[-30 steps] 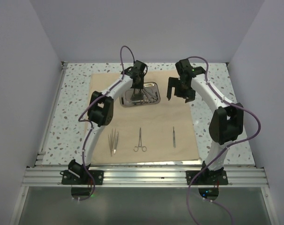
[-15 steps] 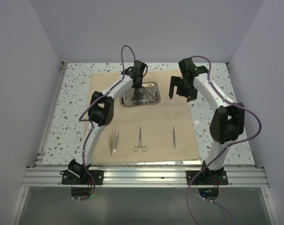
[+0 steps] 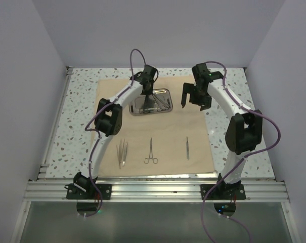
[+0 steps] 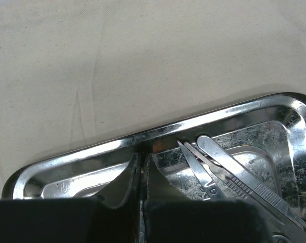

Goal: Open and lay out the surgical kit
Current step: Pick up the medical item from the container.

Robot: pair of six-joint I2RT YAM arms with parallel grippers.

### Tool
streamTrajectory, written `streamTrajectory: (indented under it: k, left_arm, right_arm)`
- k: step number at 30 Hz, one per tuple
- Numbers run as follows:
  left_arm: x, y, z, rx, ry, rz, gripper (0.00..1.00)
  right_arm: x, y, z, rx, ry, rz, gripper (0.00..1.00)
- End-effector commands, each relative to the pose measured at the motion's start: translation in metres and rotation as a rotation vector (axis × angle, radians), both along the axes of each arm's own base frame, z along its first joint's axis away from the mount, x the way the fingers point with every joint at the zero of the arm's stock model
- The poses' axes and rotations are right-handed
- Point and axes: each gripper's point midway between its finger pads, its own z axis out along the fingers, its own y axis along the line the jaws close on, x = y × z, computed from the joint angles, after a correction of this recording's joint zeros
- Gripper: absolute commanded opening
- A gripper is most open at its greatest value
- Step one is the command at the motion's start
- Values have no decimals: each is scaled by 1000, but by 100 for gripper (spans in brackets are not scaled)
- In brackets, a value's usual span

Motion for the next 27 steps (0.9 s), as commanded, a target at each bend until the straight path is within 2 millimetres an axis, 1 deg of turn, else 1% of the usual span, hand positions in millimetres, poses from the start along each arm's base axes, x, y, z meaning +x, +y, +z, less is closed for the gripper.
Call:
streamTrajectory:
  k: [1,2,3,4,7,8,10,15,19,21,22,23,24,25,27]
  left_arm:
    - [-9,4,-1,-36,57,2,0]
    - [-6,5,15,-52,33,6,0]
    - [-4,5,23,-63,20,10,0]
    - [-2,5,40,-85,-5,15,0]
    - [1,7,64,-107,-35,26,0]
    - [1,8,77,-118,-53,29,0]
    - [1,10,96,-129,-76,35,0]
    - [-11,17,117,-124,-72,48,0]
    - [-27,24,135,-140,-61,74,0]
    - [-36,26,139,-152,-41,82,0]
    - [-43,26,145,-168,-37,90,0]
    - [-51,25,145,-177,-13,87,0]
    - [-57,24,148,-187,-5,90,0]
    - [-70,26,151,-198,11,104,0]
    - [-88,20,153,-201,28,97,0]
  right_arm:
    - [4,3,8,28,-27,15,97]
    - [4,3,10,32,-29,14,96]
    - [4,4,12,36,-36,17,96]
    - [4,4,13,38,-39,16,97]
    - [5,4,18,45,-56,12,96]
    - [5,5,20,47,-62,16,96]
    - [5,5,24,52,-73,12,96]
    - [6,6,31,62,-100,7,96]
    - [6,10,36,88,-116,13,96]
    - [4,10,38,96,-122,14,96]
    - [3,10,37,98,-121,14,96]
    - [2,11,40,104,-131,16,96]
    - [0,11,40,107,-128,17,96]
    - [0,10,39,108,-131,14,96]
    - [-3,11,41,115,-139,15,96]
